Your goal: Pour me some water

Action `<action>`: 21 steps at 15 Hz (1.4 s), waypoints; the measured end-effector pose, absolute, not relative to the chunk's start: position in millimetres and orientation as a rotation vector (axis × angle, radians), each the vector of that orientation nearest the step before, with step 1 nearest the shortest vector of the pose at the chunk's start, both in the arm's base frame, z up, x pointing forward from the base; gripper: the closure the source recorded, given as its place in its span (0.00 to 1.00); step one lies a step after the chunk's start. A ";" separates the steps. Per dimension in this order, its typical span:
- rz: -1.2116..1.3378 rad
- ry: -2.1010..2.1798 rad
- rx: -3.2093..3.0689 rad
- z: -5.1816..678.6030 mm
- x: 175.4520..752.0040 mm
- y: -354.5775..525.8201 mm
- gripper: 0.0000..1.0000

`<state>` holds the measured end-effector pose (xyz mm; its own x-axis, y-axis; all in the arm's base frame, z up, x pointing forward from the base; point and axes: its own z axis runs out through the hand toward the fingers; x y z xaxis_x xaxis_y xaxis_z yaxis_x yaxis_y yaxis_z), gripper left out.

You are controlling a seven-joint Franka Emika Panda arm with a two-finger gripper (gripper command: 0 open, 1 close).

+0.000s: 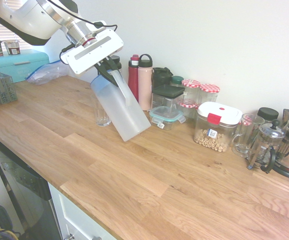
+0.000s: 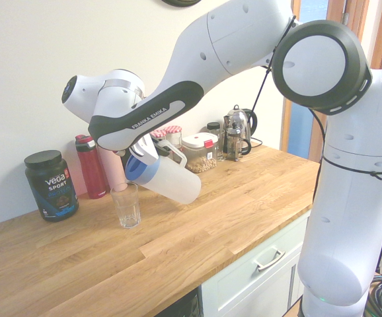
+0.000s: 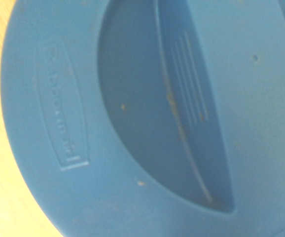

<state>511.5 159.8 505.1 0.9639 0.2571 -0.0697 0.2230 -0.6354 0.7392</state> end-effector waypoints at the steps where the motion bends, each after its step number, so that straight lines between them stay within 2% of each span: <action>1: 0.058 0.327 2.292 504.9 511.8 160.0 1.00; 5: 0.127 0.210 2.434 523.7 518.7 138.3 1.00; 11: 0.214 -0.184 2.667 585.6 501.7 40.4 1.00; 21: 0.317 -0.961 2.769 561.9 469.9 -96.6 1.00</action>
<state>469.9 -96.6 561.9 0.7665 -0.5860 0.2629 -0.6274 -0.7707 0.1112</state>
